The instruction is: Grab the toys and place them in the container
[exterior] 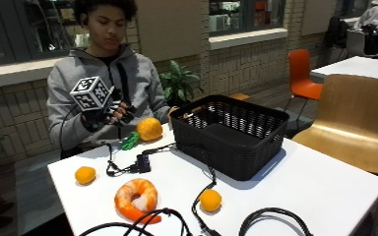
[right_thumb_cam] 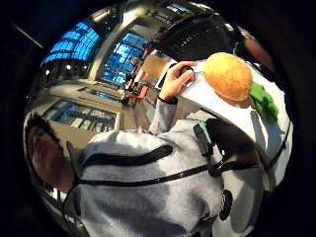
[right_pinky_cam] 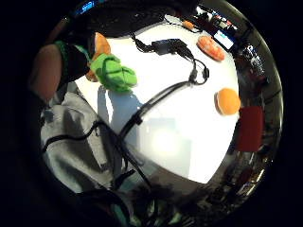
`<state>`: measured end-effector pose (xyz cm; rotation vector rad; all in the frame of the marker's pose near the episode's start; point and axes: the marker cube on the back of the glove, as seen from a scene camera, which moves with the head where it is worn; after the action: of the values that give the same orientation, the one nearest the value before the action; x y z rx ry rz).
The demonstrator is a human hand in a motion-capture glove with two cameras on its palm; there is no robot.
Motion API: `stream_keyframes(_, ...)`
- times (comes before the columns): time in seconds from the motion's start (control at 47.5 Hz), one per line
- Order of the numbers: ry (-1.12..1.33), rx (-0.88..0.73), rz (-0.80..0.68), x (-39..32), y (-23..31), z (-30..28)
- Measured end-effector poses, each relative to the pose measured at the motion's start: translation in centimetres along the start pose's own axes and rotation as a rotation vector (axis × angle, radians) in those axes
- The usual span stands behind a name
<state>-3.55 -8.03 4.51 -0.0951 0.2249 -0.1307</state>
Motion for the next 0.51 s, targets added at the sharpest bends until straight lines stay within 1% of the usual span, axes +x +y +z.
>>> stream_keyframes(0.168, 0.129, -0.108, -0.016, -1.0, -3.5, 1.7)
stream_keyframes(0.316, 0.215, -0.207, -0.033, -0.2, -7.4, 3.2)
stream_keyframes(0.505, 0.284, -0.279, -0.055, -0.5, -10.0, 5.7)
